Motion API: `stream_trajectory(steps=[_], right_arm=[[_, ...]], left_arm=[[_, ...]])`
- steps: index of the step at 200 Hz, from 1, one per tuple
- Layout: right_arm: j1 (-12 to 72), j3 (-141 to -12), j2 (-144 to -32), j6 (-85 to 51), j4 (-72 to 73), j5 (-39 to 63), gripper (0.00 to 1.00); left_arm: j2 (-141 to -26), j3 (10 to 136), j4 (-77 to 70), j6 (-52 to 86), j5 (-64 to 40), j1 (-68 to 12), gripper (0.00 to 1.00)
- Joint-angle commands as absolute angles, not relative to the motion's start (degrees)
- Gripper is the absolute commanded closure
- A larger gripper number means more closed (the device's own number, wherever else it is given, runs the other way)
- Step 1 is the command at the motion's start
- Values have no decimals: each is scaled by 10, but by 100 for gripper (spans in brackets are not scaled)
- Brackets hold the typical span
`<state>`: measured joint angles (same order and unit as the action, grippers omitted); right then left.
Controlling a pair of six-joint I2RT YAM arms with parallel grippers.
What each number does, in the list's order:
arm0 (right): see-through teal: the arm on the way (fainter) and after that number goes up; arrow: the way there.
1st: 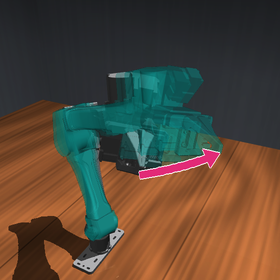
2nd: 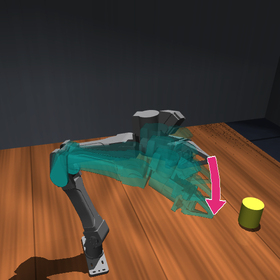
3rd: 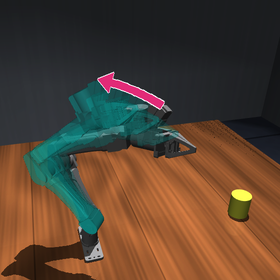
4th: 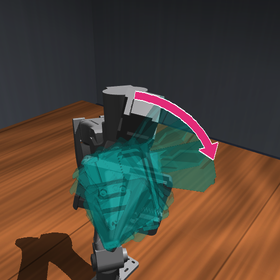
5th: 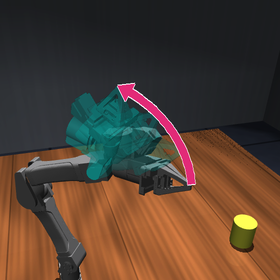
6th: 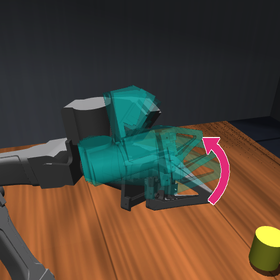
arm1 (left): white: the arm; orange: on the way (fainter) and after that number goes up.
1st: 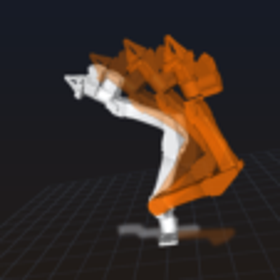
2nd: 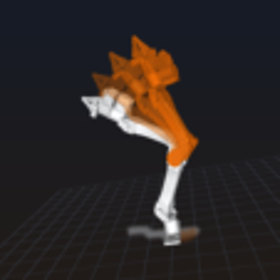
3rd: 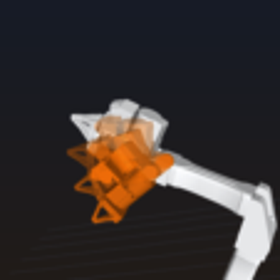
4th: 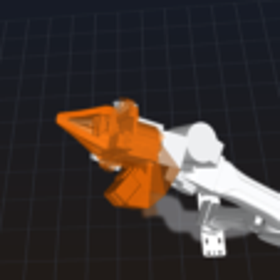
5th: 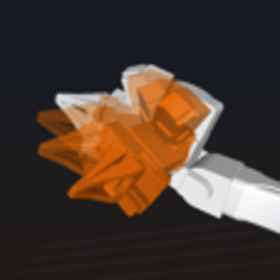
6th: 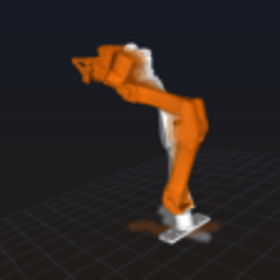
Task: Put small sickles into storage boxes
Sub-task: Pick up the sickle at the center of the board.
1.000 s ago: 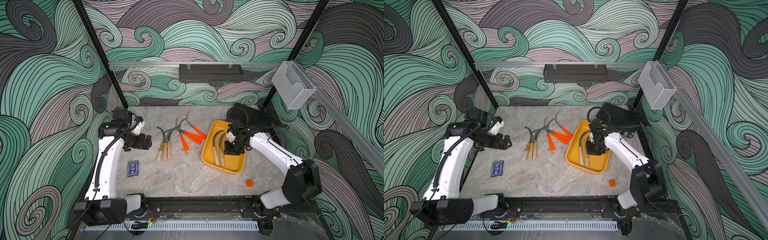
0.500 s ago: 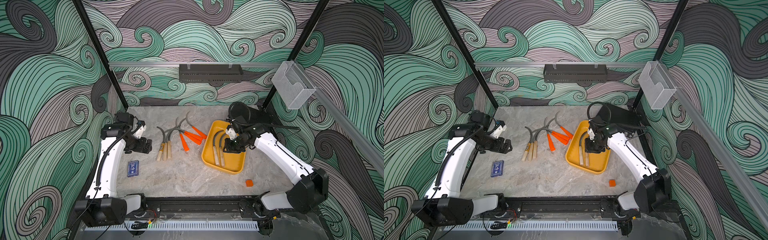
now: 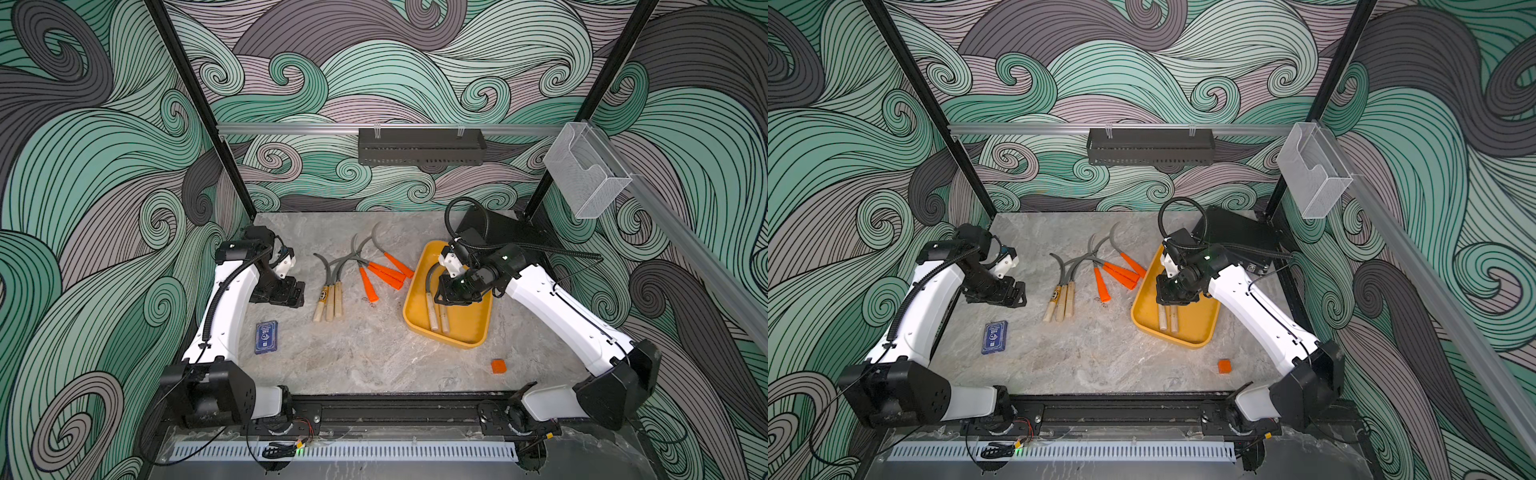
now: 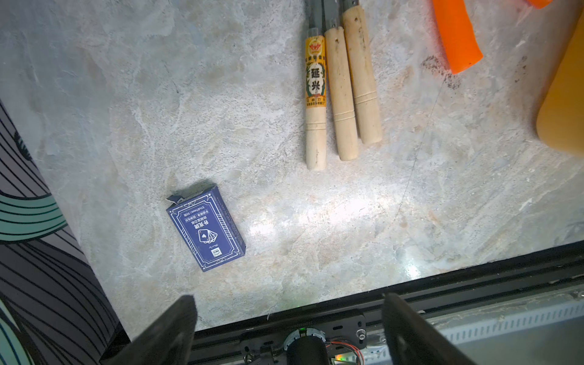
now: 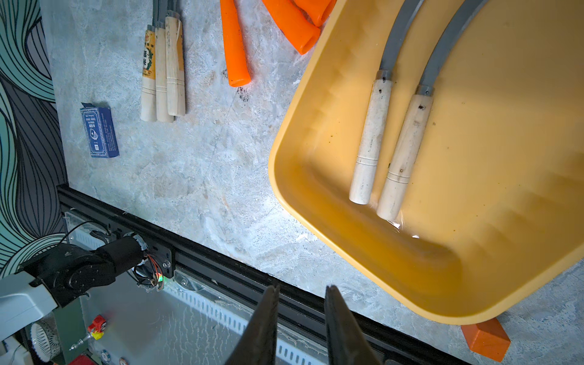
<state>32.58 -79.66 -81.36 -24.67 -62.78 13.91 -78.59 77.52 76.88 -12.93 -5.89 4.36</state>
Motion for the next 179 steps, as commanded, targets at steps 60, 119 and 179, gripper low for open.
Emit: stream_trajectory(steps=[60,119,179], right_arm=[[338,-770,-778,-296,-640,125,72],[338,-739,-729,-330,-657,108,73],[338,-721,-700,-354,-674,92,73]], left_arm=[[-894,803,737,-88,-70,41,1],[-959,790,667,-80,-58,30,2],[-1010,780,641,-90,-47,3,10]])
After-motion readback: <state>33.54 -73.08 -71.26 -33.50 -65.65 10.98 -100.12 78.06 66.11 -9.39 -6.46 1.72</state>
